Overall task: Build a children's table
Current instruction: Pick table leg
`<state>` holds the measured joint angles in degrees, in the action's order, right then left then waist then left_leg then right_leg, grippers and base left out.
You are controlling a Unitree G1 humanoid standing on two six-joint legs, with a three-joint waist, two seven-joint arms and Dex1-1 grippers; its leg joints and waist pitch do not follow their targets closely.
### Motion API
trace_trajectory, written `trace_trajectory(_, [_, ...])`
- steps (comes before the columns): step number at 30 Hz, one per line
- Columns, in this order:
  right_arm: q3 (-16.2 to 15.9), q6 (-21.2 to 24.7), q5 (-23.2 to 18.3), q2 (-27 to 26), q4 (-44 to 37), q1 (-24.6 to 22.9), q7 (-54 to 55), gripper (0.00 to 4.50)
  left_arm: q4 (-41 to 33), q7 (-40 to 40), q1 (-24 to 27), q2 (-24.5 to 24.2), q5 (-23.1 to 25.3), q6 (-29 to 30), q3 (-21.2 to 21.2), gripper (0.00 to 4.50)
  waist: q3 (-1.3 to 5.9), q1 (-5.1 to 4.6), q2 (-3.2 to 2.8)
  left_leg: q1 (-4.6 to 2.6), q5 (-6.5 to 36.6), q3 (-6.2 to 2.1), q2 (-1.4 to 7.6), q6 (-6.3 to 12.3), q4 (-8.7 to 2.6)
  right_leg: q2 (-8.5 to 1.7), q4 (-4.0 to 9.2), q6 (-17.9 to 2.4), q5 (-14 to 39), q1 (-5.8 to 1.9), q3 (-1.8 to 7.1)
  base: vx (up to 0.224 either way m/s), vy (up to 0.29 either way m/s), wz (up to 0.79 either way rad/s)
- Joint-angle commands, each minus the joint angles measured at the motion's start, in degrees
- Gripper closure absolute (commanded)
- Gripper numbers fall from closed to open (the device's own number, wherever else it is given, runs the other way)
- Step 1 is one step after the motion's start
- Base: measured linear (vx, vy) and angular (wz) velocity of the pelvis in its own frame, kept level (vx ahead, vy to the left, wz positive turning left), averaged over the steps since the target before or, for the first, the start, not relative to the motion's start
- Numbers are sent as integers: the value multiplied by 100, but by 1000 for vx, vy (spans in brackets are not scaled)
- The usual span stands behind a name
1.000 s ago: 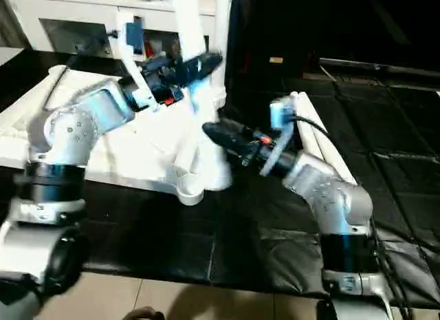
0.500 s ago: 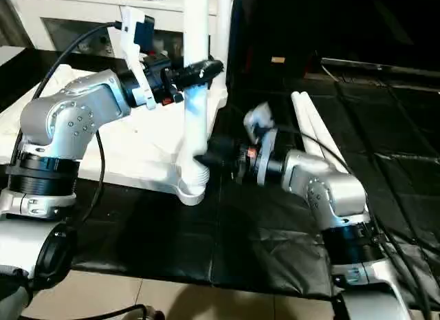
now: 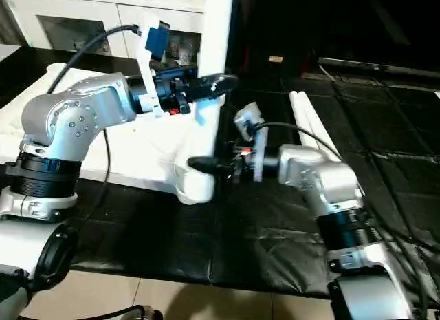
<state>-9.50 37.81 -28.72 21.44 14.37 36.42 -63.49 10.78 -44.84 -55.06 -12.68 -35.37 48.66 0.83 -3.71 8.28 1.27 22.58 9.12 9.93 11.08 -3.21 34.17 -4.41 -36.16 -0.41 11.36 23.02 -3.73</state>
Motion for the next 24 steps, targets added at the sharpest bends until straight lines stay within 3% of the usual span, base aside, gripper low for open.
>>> trace_trajectory(1, [8, 29, -33, 45, 35, 89, -117, 133, -155, -28, -204, 38, -100, 43, -108, 275, 470, -1, 59, -115, 529, -19, 167, 97, -316, -367, 343, -1352, 145, -348, 239, 0, 0, 0])
trace_trajectory(6, [-15, 33, -4, 31, 82, 90, -236, 133, -148, 1, -239, 82, -186, 77, -185, 275, 469, 0, 59, -121, 580, -22, 170, 72, -317, -375, 356, -1316, 285, -350, 238, 0, 0, 0])
trace_trajectory(8, [-45, 28, 8, 55, 79, 72, -270, 170, -159, 6, -242, 79, -182, 76, -174, 275, 467, 1, 72, -119, 575, -24, 171, 75, -317, -374, 355, -1301, 301, -352, 237, 0, 0, 0])
trace_trajectory(13, [-46, 43, 45, 103, 78, 48, -317, 203, -160, -50, -231, 27, -154, 34, -121, 275, 470, 3, 71, -119, 547, -26, 172, 75, -314, -373, 354, -1277, 307, -350, 237, 0, 0, 0])
trace_trajectory(24, [82, 77, -17, 112, 53, 60, -400, 203, -174, -127, -204, -4, -108, 14, -37, 275, 471, 1, 73, -116, 537, -25, 168, 89, -307, -371, 346, -1316, 268, -353, 234, 0, 0, 0])
